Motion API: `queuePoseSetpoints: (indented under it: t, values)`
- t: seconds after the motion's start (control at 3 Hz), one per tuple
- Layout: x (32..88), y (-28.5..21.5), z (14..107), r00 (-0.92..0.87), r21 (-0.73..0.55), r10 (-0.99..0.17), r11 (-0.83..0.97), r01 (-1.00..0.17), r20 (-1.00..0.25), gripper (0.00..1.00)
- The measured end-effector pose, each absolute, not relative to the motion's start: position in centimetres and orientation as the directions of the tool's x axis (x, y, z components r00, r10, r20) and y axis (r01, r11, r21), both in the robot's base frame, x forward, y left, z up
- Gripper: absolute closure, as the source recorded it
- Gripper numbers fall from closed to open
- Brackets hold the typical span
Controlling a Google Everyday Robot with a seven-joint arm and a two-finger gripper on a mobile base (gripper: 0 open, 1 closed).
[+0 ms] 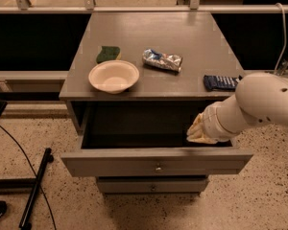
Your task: Open top drawer
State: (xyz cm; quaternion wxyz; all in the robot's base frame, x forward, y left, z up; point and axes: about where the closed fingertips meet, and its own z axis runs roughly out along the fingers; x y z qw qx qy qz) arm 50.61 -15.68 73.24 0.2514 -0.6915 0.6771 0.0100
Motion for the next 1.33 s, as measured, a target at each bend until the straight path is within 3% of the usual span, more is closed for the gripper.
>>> queuePoseSetpoints:
  t: [0.33, 0.67, 1.0, 1.33]
  values:
    - [52.5, -14.2, 71.3, 0.069, -0.304, -0.929, 0.049, -0.951, -0.365, 0.64]
    - [52.8, -12.5, 68.5, 0.064, -0.266, -0.929, 0.038, -0.963, -0.364, 0.75]
    - [52.9, -11.1, 66.6, 0.068, -0.250, -0.932, 0.025, -0.968, -0.356, 0.94]
    - [51.9, -10.6, 64.8, 0.075, -0.219, -0.934, 0.003, -0.976, -0.349, 1.00]
